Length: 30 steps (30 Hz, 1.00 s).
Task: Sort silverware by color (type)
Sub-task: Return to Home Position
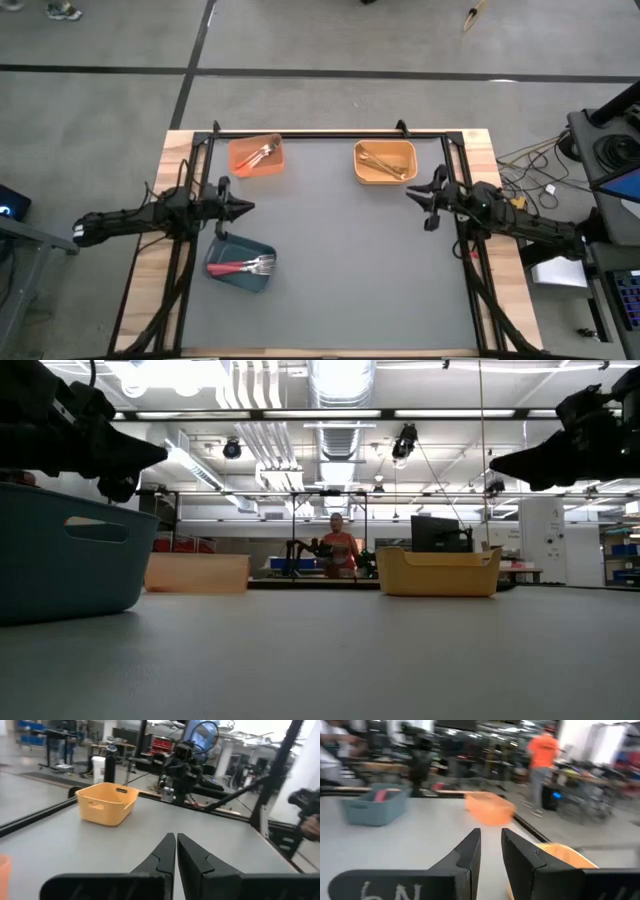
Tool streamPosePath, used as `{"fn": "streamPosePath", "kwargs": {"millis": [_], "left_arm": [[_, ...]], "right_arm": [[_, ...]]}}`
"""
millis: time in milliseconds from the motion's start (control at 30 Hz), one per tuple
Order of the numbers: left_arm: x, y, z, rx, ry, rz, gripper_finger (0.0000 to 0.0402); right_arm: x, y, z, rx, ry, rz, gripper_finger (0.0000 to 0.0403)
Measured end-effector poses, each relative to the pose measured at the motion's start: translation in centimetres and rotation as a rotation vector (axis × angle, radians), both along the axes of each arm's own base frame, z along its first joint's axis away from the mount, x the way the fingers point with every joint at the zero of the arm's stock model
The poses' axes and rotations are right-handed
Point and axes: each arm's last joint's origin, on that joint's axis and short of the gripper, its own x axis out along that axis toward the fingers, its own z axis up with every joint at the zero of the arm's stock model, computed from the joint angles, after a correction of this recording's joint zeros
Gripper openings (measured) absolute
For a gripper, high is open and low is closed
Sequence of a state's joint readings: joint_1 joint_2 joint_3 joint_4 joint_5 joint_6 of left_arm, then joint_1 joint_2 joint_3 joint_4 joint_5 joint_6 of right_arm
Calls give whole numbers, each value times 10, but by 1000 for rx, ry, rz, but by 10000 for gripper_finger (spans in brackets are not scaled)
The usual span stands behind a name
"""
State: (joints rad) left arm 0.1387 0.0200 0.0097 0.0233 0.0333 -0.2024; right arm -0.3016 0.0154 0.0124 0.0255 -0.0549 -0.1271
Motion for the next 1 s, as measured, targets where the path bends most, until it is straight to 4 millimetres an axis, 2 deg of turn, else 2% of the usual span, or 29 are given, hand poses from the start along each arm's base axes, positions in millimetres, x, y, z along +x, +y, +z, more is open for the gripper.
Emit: {"fn": "streamPosePath", "kwargs": {"millis": [133, 267, 1000], "left_arm": [[1, 1, -1, -58, 18, 28, 0], [1, 1, -2, -73, 33, 30, 0], [4, 1, -4, -78, 66, 33, 0]], "right_arm": [[0, -3, -1, 99, -19, -102, 68], [0, -3, -2, 189, -39, -105, 68], [0, -3, -3, 221, -41, -106, 68]]}}
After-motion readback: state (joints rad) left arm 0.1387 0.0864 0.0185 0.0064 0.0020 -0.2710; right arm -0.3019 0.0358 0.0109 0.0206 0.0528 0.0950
